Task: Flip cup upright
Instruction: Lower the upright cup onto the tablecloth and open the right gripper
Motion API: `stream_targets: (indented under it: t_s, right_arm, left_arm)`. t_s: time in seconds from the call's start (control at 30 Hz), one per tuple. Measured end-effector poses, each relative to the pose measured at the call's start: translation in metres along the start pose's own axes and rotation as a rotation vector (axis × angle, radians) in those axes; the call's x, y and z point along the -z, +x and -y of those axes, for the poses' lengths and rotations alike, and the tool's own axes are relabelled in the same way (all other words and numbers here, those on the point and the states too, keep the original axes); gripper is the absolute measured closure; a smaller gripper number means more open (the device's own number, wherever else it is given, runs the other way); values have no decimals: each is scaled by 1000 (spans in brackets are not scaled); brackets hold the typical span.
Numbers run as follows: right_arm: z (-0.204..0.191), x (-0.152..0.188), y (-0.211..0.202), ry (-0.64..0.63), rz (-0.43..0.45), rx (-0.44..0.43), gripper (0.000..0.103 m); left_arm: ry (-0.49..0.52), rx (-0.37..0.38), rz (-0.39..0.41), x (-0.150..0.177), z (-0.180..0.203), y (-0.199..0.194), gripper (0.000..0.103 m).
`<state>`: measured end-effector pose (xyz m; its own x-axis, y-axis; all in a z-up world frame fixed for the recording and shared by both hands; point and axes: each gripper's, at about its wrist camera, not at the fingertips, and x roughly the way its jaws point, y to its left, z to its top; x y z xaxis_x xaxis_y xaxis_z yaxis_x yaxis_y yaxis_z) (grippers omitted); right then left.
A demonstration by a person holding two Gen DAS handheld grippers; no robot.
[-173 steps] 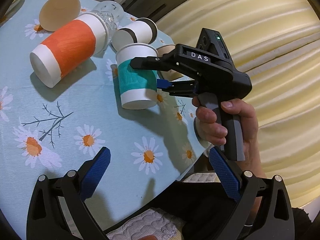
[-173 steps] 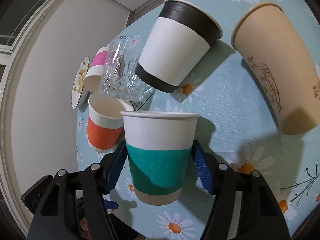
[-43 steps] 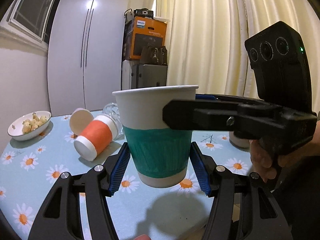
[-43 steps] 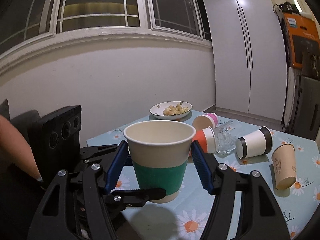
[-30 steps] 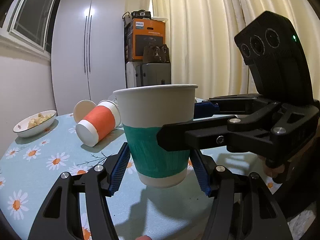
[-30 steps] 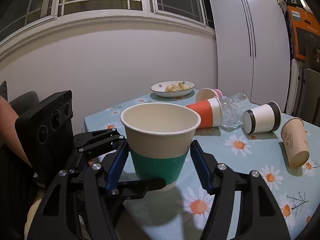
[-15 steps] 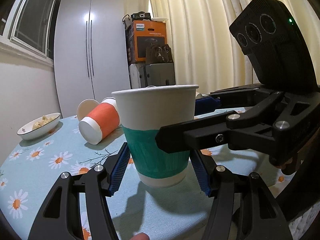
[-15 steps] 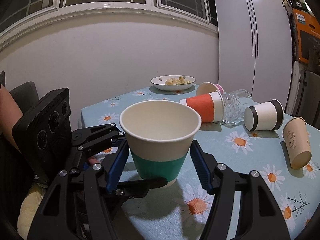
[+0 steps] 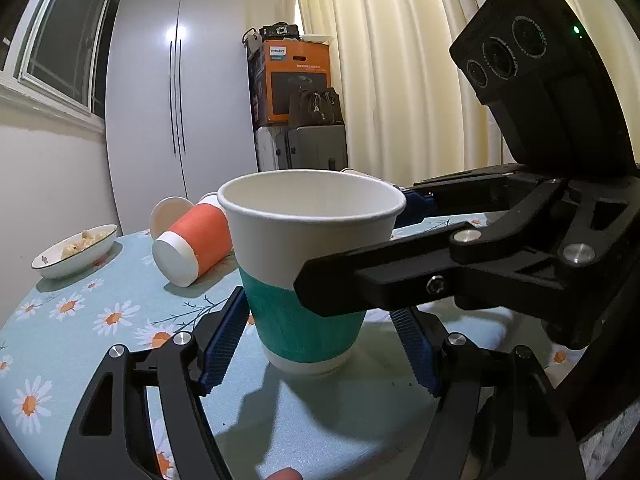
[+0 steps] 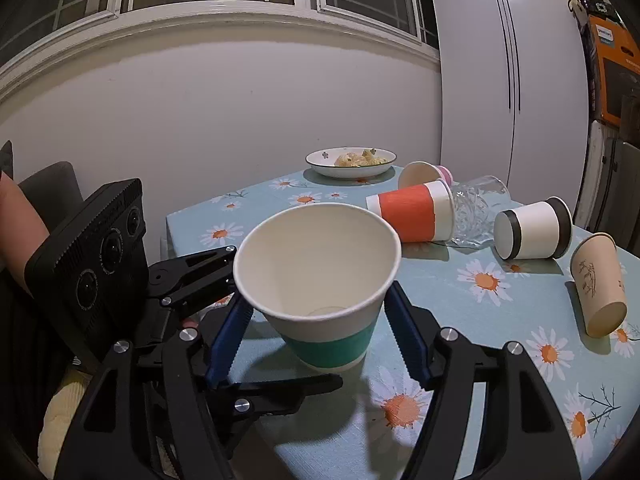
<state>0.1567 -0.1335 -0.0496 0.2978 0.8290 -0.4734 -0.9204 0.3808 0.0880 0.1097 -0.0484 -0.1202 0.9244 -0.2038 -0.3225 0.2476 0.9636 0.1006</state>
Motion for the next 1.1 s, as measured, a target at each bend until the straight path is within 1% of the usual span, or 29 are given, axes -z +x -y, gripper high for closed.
stream_targets:
  t_s: [0.3, 0.53, 0.63, 0.7, 0.87, 0.97, 1.1]
  right_arm:
    - [-1, -1, -2, 8, 2, 4, 35]
    - [-1, -2, -6, 20, 3, 12, 31]
    - [-2, -3, -9, 21, 4, 13, 31]
    - [-2, -3, -11, 22, 6, 17, 29]
    - [-2, -6, -18, 28, 16, 17, 29]
    - [-4, -7, -25, 32, 22, 17, 28]
    - [-8, -9, -38, 34, 34, 25, 28]
  left_arm:
    - [3, -8, 10, -5, 0, -1, 32]
    - [-4, -7, 2, -5, -1, -1, 32]
    - [-5, -8, 0, -5, -1, -2, 27]
    - [-8, -10, -5, -5, -2, -2, 27]
    - [5, -14, -1, -7, -2, -7, 26]
    - [3, -13, -3, -9, -3, -12, 23]
    - [13, -12, -14, -12, -5, -24, 23]
